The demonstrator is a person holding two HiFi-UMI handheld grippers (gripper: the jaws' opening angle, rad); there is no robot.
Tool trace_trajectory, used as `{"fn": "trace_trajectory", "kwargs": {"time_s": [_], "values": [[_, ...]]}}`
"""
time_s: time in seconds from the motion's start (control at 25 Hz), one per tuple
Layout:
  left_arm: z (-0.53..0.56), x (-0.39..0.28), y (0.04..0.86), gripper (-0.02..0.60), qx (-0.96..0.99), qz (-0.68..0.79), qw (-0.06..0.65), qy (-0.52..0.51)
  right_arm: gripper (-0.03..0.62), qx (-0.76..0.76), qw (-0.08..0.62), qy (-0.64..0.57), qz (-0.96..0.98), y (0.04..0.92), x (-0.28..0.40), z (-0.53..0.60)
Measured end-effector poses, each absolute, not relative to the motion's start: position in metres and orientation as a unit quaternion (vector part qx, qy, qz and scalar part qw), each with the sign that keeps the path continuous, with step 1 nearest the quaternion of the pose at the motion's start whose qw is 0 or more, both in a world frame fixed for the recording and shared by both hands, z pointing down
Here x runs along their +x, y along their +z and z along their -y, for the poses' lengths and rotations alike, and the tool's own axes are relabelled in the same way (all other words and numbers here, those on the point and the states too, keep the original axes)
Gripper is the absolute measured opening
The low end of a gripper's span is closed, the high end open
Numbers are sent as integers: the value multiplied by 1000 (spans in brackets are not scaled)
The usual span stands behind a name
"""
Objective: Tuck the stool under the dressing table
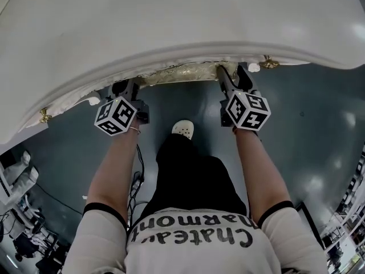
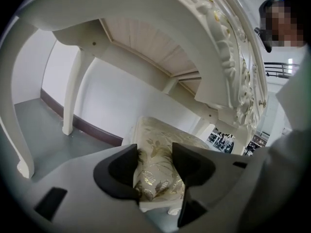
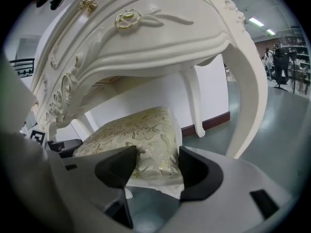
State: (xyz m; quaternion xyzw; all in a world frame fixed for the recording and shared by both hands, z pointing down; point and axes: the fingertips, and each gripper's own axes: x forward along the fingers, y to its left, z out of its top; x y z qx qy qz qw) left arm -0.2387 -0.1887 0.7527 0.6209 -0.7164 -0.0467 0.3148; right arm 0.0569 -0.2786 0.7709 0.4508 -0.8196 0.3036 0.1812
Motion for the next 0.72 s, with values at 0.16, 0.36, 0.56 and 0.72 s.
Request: {"fn": "trace_trajectory", "kwargs": {"time_s": [0.16,0.36,0.56,0.72], "values": [[195,-242,751,238,616,730,293,-39,284,450,168,294,826,770,53,287],[199,-242,748,236,601,757,253,-33,284,448,147,277,838,770,51,297],[205,-242,746,235,591,774,224,-33,284,446,123,258,848,769,49,309],[211,-241,745,232,591,776,220,-35,284,441,104,249,856,768,50,317]]}}
